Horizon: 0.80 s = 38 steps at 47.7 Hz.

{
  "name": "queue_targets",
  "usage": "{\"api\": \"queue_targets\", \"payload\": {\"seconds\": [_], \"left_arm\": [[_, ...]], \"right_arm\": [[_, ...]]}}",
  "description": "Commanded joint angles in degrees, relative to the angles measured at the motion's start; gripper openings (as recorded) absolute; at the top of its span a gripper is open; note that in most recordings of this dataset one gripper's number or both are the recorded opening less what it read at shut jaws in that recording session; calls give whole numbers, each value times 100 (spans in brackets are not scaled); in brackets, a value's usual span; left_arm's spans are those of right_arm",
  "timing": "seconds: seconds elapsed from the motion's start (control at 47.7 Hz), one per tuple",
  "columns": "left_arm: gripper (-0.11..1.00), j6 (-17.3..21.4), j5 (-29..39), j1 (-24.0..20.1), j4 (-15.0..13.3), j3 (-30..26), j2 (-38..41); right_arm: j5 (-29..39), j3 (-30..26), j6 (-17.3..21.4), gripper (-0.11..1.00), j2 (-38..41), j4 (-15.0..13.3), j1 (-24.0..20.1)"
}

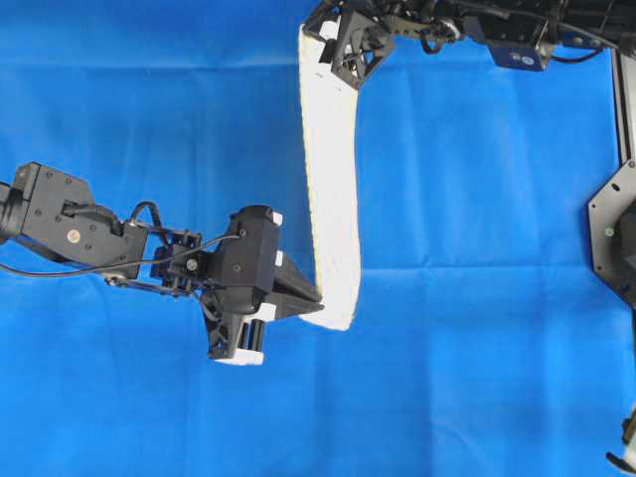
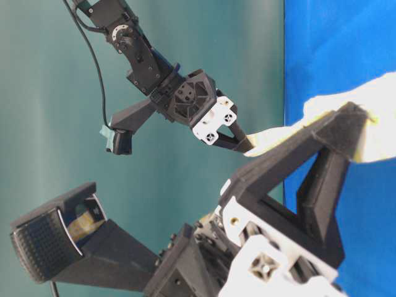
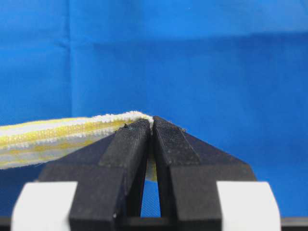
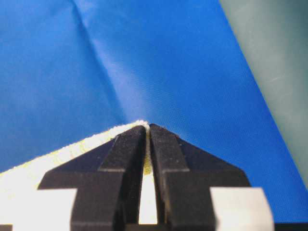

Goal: Fold the yellow towel.
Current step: 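Lay the strip vertically on the table and open both grippers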

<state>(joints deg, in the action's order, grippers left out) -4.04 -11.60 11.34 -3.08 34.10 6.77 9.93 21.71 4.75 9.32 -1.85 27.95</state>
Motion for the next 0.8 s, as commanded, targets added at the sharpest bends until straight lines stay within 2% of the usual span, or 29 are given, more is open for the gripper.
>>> {"api": "queue_targets", "payload": {"seconds": [0.0,0.356,0.419,0.461,0.524,0.629,0.692,0.733,0.775], "left_arm": [[2,-9,-35,123,0,-53,-185],[3,-18,26,123,0,-53,-185],[8,-18,105,114,0,-53,-185],[15,-18,167,114,0,-53,-193],[28,-18,272,114,0,-53,-211],[54,-18,668,114,0,-44,-334],[65,-26,1028,114,0,-35,-466],[69,-26,1283,114,0,-26,-554],[69,-35,1521,114,0,-18,-659]], "right_arm": [[-88,-158,0,3,-105,-26,9],[-220,-158,35,4,-88,-18,-123],[-202,-158,70,4,-88,-18,-114],[-167,-158,79,6,-88,-18,-114],[-132,-149,97,19,-97,-18,-114],[-79,-141,97,51,-114,-26,-114],[-79,-114,97,69,-158,-26,-114],[-79,-88,97,76,-211,-18,-114],[-79,-44,97,76,-272,-26,-114]]}}
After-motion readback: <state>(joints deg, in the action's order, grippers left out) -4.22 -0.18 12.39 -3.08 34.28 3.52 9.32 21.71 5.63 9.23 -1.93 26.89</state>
